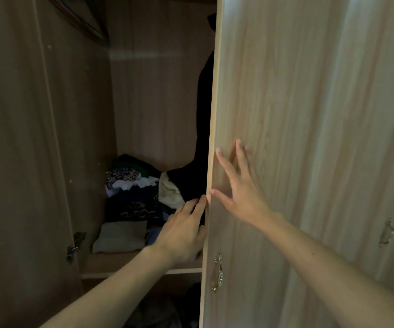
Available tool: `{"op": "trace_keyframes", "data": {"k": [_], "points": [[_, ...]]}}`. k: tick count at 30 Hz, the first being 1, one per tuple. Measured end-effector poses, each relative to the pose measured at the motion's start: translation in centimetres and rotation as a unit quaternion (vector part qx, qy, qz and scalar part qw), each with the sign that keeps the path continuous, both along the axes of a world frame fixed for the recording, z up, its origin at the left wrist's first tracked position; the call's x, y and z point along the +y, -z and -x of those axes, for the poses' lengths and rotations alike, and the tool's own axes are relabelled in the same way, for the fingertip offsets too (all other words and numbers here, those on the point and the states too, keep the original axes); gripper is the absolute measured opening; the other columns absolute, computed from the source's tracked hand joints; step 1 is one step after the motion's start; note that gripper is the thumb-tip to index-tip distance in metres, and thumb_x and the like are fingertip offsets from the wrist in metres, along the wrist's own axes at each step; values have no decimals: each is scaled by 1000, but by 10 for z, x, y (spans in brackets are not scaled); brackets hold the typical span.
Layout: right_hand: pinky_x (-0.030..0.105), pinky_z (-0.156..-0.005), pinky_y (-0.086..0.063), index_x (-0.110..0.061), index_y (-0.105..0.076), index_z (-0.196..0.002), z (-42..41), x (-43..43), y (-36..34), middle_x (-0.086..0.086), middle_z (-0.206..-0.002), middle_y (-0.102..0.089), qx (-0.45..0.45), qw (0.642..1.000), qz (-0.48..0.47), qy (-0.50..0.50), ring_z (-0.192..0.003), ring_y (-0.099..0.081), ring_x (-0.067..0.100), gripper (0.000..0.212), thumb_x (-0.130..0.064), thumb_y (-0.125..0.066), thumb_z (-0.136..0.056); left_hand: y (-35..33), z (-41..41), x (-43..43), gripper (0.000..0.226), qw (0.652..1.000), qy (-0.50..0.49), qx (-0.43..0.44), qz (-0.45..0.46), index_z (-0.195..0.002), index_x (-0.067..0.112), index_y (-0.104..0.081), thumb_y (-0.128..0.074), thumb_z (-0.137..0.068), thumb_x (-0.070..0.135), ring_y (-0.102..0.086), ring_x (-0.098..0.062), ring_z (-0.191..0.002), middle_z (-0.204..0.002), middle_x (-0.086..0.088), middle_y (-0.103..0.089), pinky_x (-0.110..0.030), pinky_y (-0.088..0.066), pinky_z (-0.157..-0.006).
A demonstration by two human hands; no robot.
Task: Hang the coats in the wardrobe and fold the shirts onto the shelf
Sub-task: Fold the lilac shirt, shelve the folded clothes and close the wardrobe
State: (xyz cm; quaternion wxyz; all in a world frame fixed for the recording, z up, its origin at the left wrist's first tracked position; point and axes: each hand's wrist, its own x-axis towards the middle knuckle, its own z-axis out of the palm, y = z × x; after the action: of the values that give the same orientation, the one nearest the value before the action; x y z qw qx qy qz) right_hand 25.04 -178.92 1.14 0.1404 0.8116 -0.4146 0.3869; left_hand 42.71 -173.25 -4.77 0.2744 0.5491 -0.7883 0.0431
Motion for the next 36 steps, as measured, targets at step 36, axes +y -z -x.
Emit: {"op": "trace_keyframes", "data": {"k": [36], "points": [[71,-108,-21,-25,3,-155,-51,-117,6,15,-161,16,104,980,21,169,-149,13,36,109,-56,-69,-79,0,-8,-107,83,987,-135,-73,-42,-155,34,1,-54,-92,39,-45,-31,-122,-145,-2,-35,-47,-52,-86]]}}
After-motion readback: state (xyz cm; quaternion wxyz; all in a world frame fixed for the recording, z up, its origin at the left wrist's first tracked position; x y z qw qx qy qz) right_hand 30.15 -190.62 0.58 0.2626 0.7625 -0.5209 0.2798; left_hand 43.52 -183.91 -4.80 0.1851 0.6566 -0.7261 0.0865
